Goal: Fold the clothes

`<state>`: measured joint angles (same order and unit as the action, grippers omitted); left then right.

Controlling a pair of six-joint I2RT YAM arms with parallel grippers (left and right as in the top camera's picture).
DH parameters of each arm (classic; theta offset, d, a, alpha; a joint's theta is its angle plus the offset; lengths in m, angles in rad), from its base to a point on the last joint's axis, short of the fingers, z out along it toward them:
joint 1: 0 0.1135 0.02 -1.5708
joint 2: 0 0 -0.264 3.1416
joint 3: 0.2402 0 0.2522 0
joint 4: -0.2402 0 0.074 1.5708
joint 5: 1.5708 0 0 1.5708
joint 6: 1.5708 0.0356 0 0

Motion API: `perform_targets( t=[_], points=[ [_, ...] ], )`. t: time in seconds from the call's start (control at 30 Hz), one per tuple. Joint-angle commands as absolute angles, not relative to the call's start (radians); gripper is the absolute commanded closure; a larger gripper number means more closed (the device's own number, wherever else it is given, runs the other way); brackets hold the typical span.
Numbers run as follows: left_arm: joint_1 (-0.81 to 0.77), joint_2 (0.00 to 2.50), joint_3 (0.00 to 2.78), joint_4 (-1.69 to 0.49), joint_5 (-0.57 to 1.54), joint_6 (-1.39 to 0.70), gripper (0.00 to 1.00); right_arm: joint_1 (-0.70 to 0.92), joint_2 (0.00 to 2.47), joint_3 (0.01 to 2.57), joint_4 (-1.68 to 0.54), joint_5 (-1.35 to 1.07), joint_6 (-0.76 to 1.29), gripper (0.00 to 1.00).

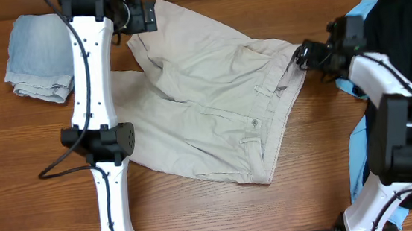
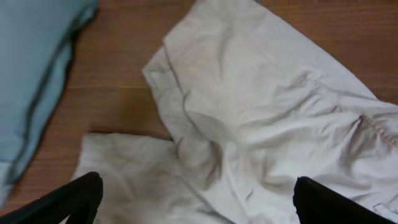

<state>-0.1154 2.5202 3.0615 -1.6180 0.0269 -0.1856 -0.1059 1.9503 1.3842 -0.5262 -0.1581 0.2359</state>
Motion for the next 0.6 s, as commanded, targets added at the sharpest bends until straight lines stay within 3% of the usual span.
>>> perform_targets(
  t=[0.0,0.37,0.57],
  points=[
    [-0.096,2.463,3.142,-1.667,-0.026,-0.157,0.00,-0.080,1.766,1.521,-0.657,-0.250,0.223,0.00],
    [-0.079,2.144,3.077,-1.690,-0.007,-0.172,0.00,0.058,1.330,1.538,-1.117,-0.205,0.279,0.00],
    [-0.081,1.895,2.650,-1.690,-0.125,-0.235,0.00,0.244,1.168,1.452,-1.283,-0.063,0.393,0.00]
  ],
)
